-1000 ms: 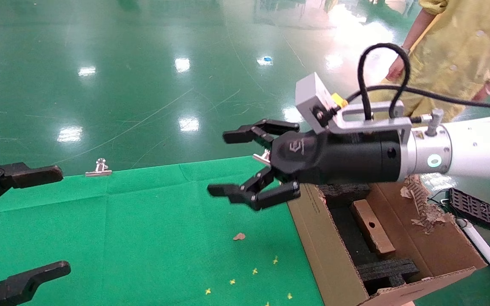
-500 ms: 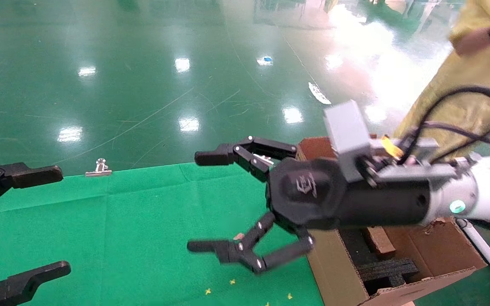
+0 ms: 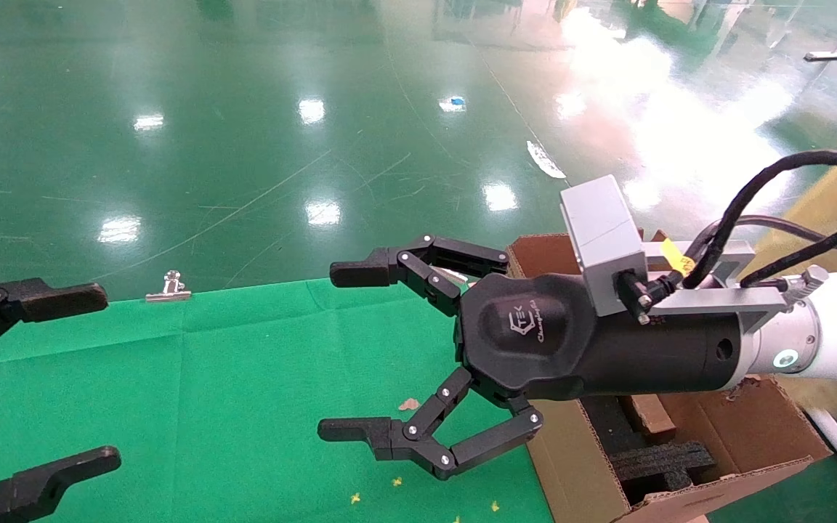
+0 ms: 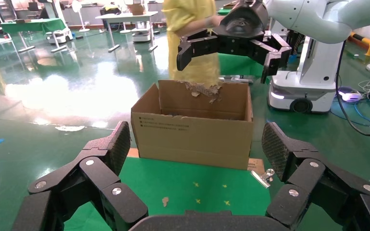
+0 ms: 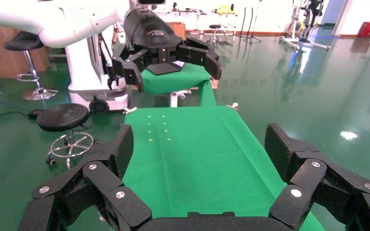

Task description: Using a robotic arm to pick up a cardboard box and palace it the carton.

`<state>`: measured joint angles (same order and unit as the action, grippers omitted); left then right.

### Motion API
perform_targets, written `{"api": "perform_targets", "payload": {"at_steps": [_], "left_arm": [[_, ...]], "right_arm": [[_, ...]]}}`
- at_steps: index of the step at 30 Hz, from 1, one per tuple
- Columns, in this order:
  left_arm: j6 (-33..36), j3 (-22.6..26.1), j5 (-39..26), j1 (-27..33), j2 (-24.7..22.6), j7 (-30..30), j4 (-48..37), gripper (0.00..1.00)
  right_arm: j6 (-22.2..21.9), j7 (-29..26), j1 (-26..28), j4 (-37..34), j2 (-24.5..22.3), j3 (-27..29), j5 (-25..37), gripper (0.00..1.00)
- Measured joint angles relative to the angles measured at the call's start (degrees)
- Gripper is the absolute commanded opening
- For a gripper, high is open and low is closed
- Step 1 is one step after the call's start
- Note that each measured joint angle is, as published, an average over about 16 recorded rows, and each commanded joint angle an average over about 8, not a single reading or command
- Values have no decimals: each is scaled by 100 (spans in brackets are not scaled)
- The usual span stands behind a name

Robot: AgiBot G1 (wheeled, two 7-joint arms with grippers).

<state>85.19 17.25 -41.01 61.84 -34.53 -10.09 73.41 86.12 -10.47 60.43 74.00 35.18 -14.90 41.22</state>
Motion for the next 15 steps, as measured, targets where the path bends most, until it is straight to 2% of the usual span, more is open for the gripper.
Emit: {"api": "perform_targets", "payload": {"at_steps": [15], "left_arm": [[0, 0, 0, 0, 0, 0, 0, 100]], "right_arm": [[-37, -26, 91, -36, -12, -92, 52, 100]]}}
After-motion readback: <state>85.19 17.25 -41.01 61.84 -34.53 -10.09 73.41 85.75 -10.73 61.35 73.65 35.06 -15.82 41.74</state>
